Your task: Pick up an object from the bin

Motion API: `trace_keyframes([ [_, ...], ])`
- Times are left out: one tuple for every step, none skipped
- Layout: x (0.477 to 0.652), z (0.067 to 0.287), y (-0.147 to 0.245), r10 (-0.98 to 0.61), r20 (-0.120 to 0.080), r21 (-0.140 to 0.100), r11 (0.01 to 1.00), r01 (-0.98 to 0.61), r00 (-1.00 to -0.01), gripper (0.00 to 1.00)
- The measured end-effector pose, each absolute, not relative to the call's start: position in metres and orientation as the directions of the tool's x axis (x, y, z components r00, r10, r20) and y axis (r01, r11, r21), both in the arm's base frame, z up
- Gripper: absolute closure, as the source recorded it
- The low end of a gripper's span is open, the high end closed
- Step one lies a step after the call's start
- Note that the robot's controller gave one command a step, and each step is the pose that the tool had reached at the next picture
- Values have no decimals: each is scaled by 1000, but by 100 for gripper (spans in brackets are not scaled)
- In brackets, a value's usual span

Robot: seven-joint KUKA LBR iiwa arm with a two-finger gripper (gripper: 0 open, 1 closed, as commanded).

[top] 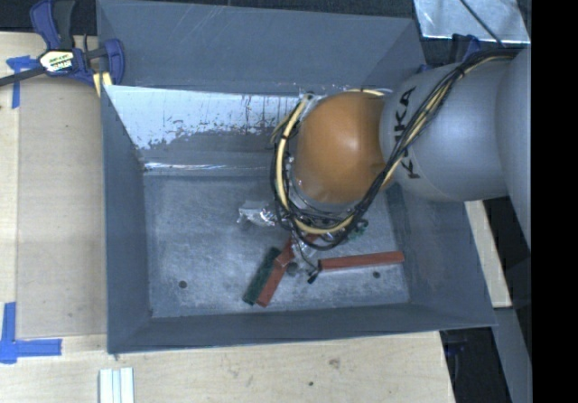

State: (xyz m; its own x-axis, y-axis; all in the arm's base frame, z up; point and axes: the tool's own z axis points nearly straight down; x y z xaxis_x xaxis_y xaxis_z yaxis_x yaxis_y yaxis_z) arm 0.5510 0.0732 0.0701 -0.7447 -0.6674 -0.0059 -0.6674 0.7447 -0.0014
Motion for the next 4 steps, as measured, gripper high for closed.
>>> trace_keyframes([
  [552,70,73,-664,-6,-2,747,-664,-747,0],
  [552,71,73,-664,-7,-3,748,-664,-748,100],
  [555,176,73,-661,-10,-6,750,-661,-750,100],
  [556,190,73,-658,-6,-3,753,-658,-753,100],
])
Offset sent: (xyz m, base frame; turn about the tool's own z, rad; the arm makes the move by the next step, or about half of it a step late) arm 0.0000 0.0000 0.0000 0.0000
